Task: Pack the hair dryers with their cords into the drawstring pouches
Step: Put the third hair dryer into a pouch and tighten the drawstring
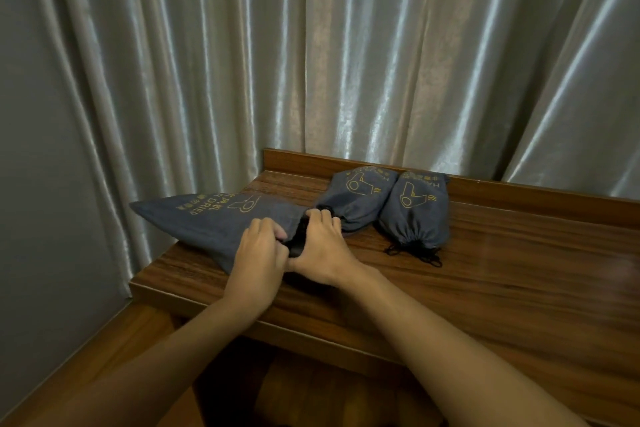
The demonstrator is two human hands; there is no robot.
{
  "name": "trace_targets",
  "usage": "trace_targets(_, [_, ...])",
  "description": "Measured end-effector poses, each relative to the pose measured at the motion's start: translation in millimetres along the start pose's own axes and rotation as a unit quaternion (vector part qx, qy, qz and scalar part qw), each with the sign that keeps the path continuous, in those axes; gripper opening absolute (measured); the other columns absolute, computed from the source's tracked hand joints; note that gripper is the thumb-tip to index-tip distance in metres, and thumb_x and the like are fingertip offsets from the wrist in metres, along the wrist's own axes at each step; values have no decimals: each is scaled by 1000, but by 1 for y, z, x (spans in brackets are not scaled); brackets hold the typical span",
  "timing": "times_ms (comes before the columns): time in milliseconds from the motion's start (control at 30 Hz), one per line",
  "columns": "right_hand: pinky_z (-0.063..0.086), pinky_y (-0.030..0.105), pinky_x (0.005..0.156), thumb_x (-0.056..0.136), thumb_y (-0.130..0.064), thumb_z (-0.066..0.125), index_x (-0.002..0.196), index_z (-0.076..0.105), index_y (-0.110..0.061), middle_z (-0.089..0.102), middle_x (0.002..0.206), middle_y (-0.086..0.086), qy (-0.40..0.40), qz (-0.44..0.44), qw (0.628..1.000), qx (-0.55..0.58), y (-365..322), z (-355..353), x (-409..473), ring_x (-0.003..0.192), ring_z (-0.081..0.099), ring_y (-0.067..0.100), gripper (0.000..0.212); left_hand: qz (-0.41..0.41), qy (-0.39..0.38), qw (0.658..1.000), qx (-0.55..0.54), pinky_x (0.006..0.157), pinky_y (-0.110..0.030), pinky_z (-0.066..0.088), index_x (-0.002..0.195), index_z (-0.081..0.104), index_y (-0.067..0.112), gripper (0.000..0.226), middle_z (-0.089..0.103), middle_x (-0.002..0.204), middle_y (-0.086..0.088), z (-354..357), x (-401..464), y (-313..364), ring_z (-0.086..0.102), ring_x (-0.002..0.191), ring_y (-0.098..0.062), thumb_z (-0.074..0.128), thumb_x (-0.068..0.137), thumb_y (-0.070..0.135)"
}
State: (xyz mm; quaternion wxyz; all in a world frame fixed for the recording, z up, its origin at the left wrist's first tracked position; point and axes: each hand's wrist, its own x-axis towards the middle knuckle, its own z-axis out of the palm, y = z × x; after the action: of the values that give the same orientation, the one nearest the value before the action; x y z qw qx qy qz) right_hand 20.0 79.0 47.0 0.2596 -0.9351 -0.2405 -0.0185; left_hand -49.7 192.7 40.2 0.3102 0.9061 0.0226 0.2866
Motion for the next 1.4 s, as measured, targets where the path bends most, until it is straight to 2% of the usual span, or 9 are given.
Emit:
trace_targets(100, [18, 45, 110, 67, -72, 57, 142, 38, -27, 25, 147, -3, -62, -1, 997, 35, 14, -7, 5, 137, 18, 21, 90, 7, 38, 999, -12, 75, -23, 37, 90, 49, 21, 15, 46, 91, 5, 5, -8, -6, 46, 86, -9, 50, 93, 6])
trace_targets(233, [21, 38, 111, 87, -42, 55, 112, 60, -45, 35, 146, -6, -1, 85, 957, 278, 23, -12, 15, 135, 29, 17, 26, -21, 58, 998, -28, 71, -18, 31, 93, 47, 23, 16, 45, 92, 9, 12, -14, -8, 47, 88, -9, 47, 94, 7])
trace_targets(433, [42, 24, 76, 90, -38, 44, 100, 75, -18, 73, 101, -3, -14, 101, 929, 355, 20, -23, 21, 95, 65, 11, 39, -92, 85, 988, 90, 81, -32, 49, 117, 46, 16, 32, 46, 109, 0, 16, -33, -5, 49, 99, -15, 60, 90, 26])
trace_targets(633, [46, 6, 62, 98, -7, 43, 83, 72, -18, 69, 81, -11, 30, 30, 952, 304, 20, -42, 23, 77, 62, 0, 35, -101, 74, 992, 18, 73, -25, 43, 112, 39, 24, 25, 50, 109, 3, 9, -38, -8, 53, 91, -12, 52, 94, 11])
trace_targets(900, [48, 17, 48, 96, 10, 39, 104, 71, 1, 67, 73, 8, -24, -15, 963, 268, -4, -90, 28, 54, 62, 7, 34, -133, 112, 982, -72, 75, -25, 30, 100, 48, 11, 9, 48, 105, -8, -22, 13, -9, 43, 85, -14, 40, 98, 6])
trace_targets(1033, [57, 38, 80, 91, 2, 55, 120, 66, -11, 68, 107, 16, -59, -19, 969, 238, -6, -87, 22, 93, 68, 28, 34, -168, 122, 973, -99, 76, -29, 33, 104, 50, 4, 14, 50, 109, -14, -22, 16, -12, 46, 88, -19, 37, 99, 5])
trace_targets(1167, [46, 35, 106, 79, -13, 80, 151, 30, -13, 27, 147, -7, -219, -36, 953, 206, 4, -81, 10, 135, 37, 18, 87, -196, 133, 966, -107, 76, -26, 33, 108, 53, -1, 19, 52, 109, -17, -20, 14, -20, 48, 92, -20, 36, 100, 5])
trace_targets(1267, [32, 30, 115, 69, -22, 89, 156, 11, -9, 7, 150, -17, -236, -77, 965, 85, 4, -71, 4, 137, 25, 13, 117, -222, 152, 956, -121, 72, -33, 38, 104, 53, -5, 22, 55, 101, -19, -24, 21, -22, 53, 90, -28, 34, 102, 7])
trace_targets(1400, [52, 39, 97, 67, -24, 90, 145, 32, -2, 25, 136, -4, -110, -75, 980, 145, -7, -57, 3, 116, 51, 24, 100, -212, 148, 961, -100, 64, -31, 36, 97, 52, -3, 23, 53, 94, -15, -32, 32, -18, 49, 77, -21, 33, 103, 8])
